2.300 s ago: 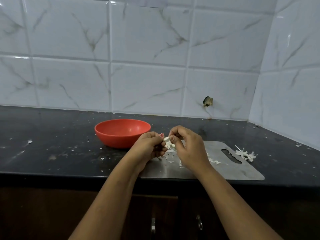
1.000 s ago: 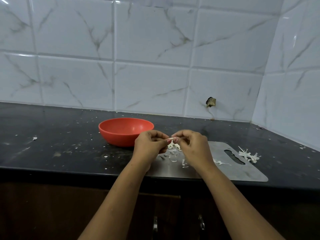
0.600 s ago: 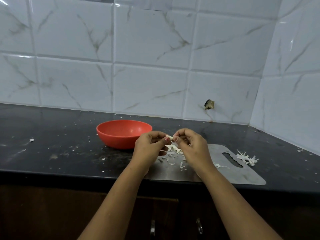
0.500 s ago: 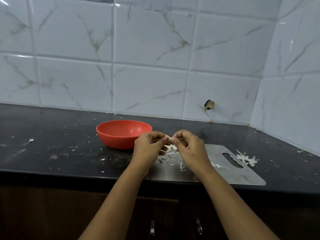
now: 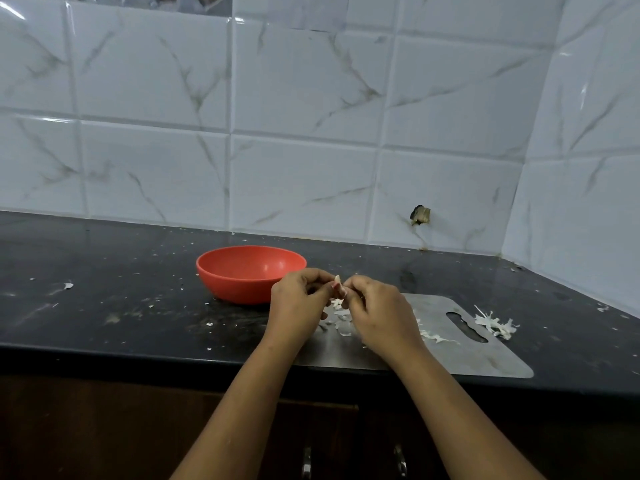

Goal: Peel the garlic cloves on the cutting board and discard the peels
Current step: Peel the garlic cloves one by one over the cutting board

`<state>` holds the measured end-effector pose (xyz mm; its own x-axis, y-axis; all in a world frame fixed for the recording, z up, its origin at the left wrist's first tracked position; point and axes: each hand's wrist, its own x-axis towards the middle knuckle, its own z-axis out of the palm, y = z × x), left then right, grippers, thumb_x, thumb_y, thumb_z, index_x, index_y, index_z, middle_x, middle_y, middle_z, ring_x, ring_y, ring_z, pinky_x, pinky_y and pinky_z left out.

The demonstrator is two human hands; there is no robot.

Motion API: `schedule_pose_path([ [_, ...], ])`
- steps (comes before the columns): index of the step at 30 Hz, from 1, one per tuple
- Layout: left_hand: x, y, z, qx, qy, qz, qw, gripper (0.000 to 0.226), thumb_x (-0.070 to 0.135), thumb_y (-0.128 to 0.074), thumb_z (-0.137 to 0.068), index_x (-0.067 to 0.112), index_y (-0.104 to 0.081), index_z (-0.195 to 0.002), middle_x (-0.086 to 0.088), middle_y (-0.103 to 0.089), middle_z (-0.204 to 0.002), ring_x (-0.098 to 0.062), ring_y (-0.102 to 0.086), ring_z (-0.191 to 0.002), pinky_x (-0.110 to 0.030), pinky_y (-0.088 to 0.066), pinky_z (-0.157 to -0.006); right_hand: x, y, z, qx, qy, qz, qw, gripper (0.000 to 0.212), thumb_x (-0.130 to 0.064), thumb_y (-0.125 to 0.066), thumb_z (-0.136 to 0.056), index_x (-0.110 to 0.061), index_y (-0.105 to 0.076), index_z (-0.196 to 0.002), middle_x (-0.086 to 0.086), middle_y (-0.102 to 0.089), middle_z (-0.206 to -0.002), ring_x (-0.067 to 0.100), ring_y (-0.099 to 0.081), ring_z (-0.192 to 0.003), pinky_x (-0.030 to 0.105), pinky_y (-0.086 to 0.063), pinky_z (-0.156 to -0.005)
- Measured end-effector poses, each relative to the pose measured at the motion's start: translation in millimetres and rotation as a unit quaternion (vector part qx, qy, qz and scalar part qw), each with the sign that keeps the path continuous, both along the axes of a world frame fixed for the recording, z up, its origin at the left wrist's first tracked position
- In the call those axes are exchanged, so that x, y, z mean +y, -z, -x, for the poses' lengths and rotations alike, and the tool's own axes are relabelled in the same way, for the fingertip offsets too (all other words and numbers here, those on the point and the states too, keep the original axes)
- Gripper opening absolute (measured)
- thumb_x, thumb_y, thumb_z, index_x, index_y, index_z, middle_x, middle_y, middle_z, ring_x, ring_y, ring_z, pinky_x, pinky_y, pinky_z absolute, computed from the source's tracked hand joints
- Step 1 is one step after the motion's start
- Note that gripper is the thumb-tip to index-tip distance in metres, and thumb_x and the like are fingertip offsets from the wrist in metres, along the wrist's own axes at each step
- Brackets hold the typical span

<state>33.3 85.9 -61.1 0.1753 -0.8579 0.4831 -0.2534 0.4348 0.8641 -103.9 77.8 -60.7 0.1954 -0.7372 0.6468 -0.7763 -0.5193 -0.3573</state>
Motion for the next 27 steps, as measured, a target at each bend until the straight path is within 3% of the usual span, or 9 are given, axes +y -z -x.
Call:
schedule_pose_path([
  [4,-2.5,1.3,1.0,-0.072,-0.05,0.033,0.996,0.019,0.025,-0.059,-0.094,0.019,-0.07,-0.08,0.003,-0.068,-0.067,-0.017,-0.064,-0.069,-0.04,-0.056,-0.065,-2.4,-0.2,1.3,-0.06,-0.018,-0.003,0.998,0.014,-0.029,-0.055,-0.096,-0.03,-0.068,-0.09,-0.012,-0.069,-0.075,0.005,-0.063,-0.069,0.034,-0.052,-0.062],
  [9,-2.6,3.9,5.5,-0.175,-0.059,0.063,0.981,0.019,0.024,-0.047,-0.097,0.016,-0.056,-0.083,-0.003,-0.063,-0.065,-0.022,-0.059,-0.064,-0.045,-0.05,-0.066,-3.9,0.5,2.0,-0.078,-0.03,-0.022,0.996,0.012,-0.027,-0.058,-0.094,-0.03,-0.07,-0.093,-0.013,-0.07,-0.077,0.002,-0.065,-0.071,0.033,-0.055,-0.066],
  [12,-3.7,5.7,5.3,-0.191,-0.07,0.068,0.977,0.017,0.022,-0.047,-0.097,0.017,-0.057,-0.084,-0.002,-0.063,-0.067,-0.022,-0.06,-0.065,-0.045,-0.05,-0.067,-4.5,1.7,2.0,-0.096,-0.033,-0.018,0.995,0.016,-0.023,-0.056,-0.093,-0.03,-0.07,-0.096,-0.013,-0.071,-0.08,0.003,-0.065,-0.072,0.033,-0.055,-0.068],
  [17,-4.3,5.7,3.6,-0.149,-0.071,0.084,0.983,0.012,0.018,-0.061,-0.092,0.014,-0.064,-0.081,-0.001,-0.069,-0.069,-0.017,-0.066,-0.062,-0.041,-0.055,-0.061,-6.8,1.9,2.9,-0.11,-0.044,-0.007,0.993,0.009,-0.031,-0.064,-0.09,-0.03,-0.073,-0.093,-0.015,-0.071,-0.084,0.004,-0.061,-0.064,0.033,-0.054,-0.065],
  [22,1.8,-1.4,3.5,-0.029,0.007,0.035,0.999,0.009,0.002,-0.068,-0.085,0.011,-0.071,-0.085,-0.004,-0.072,-0.075,-0.01,-0.069,-0.066,-0.021,-0.056,-0.054,-6.6,-0.1,5.1,-0.204,-0.08,-0.042,0.975,0.008,-0.018,-0.07,-0.087,-0.026,-0.071,-0.084,-0.01,-0.072,-0.075,0.003,-0.067,-0.072,0.031,-0.056,-0.067],
  [27,1.8,-1.0,1.8,0.012,0.023,0.011,1.0,0.012,0.004,-0.07,-0.084,0.016,-0.072,-0.082,-0.005,-0.072,-0.075,-0.013,-0.069,-0.07,-0.021,-0.054,-0.052,-0.1,-4.6,5.4,-0.27,-0.141,-0.073,0.95,0.003,-0.01,-0.069,-0.087,-0.013,-0.068,-0.086,-0.001,-0.074,-0.073,0.017,-0.067,-0.063,0.028,-0.057,-0.062],
])
